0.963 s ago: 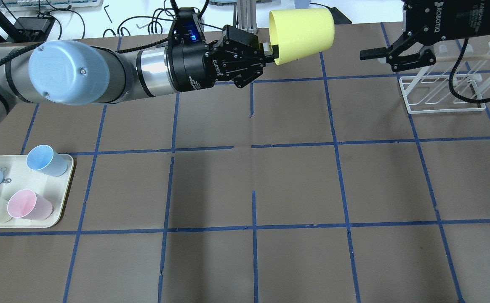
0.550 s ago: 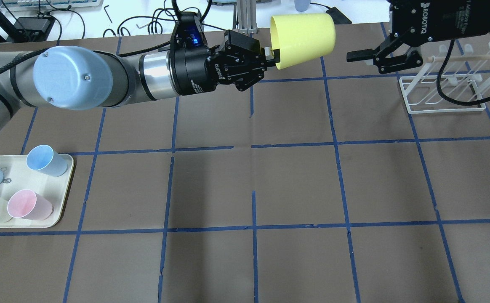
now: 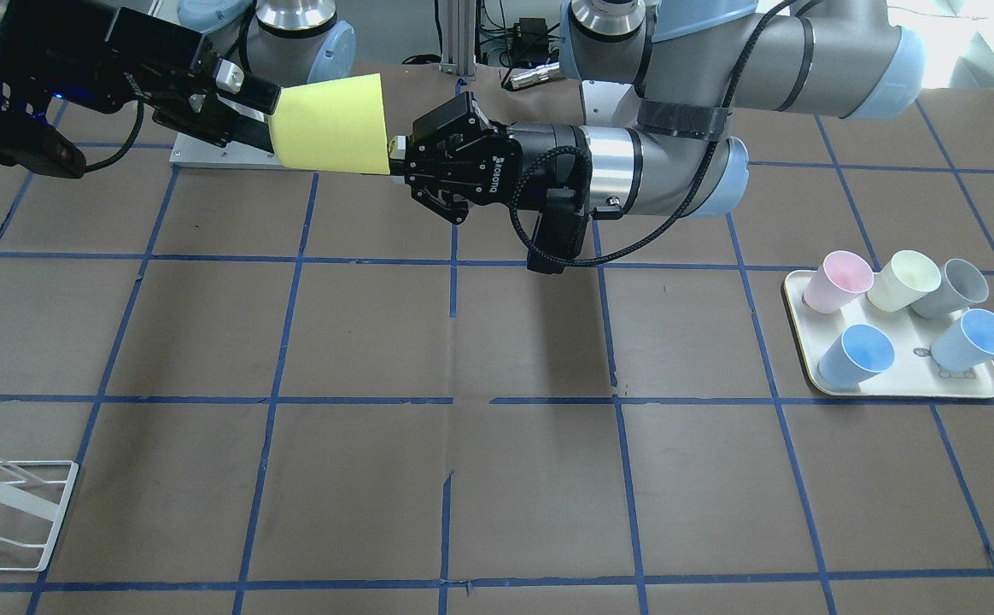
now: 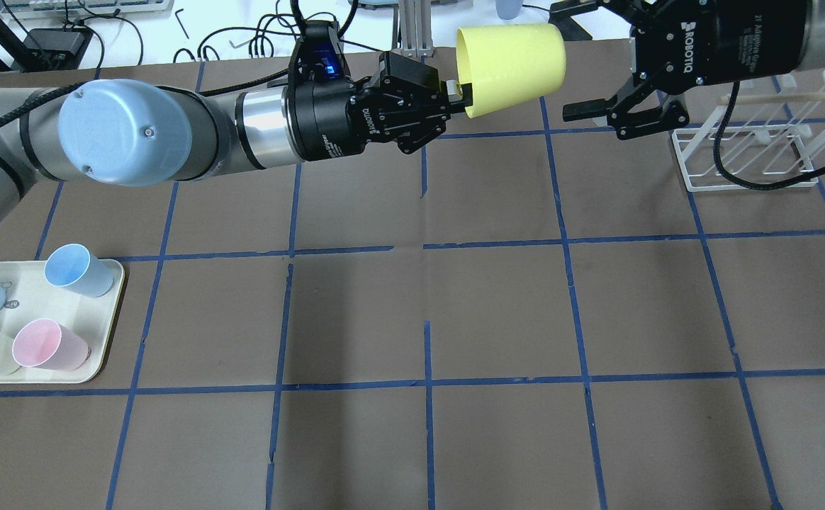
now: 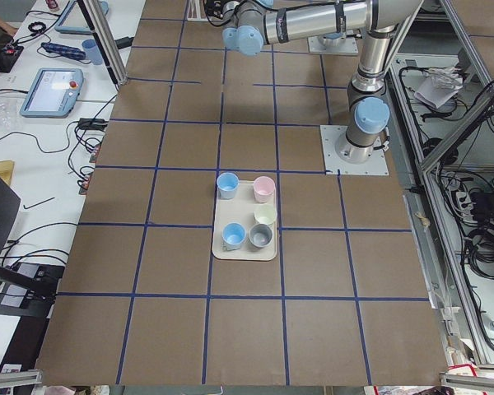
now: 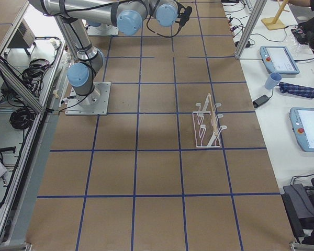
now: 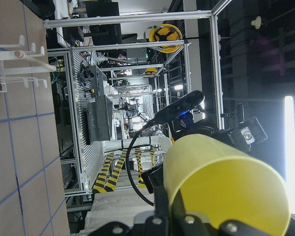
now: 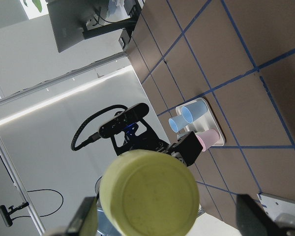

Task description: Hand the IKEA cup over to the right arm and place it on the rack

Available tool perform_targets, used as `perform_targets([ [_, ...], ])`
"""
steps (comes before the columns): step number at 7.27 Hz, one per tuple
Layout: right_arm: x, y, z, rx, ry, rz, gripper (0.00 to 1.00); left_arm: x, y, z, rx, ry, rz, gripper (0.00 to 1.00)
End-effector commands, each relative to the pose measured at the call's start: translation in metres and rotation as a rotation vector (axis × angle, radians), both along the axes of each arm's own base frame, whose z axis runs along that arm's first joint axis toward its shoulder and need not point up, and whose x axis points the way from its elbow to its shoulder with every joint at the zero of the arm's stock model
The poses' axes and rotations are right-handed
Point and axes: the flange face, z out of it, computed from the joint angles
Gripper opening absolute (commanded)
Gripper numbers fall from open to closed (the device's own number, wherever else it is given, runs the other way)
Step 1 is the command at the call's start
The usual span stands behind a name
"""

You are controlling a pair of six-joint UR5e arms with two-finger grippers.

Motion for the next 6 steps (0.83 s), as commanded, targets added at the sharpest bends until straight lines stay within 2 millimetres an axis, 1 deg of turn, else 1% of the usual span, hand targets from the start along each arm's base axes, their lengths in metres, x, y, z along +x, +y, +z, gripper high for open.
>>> perform_targets([
  [1, 0.0054, 0.0014, -0.0022, 0.006, -0.003, 0.009, 1.0, 0.0, 0.0002, -0.0006, 0.0, 0.0, 0.0, 0.0],
  [2, 0.0089, 0.0016, -0.0028, 0.007, -0.004, 0.017, 1.0, 0.0, -0.0001, -0.0014, 0.002, 0.0, 0.0, 0.0],
  [6, 0.0128, 0.0027, 0.0004, -0.003, -0.002, 0.024, 1.0, 0.0, -0.0001, -0.0014, 0.002, 0.0, 0.0, 0.0],
])
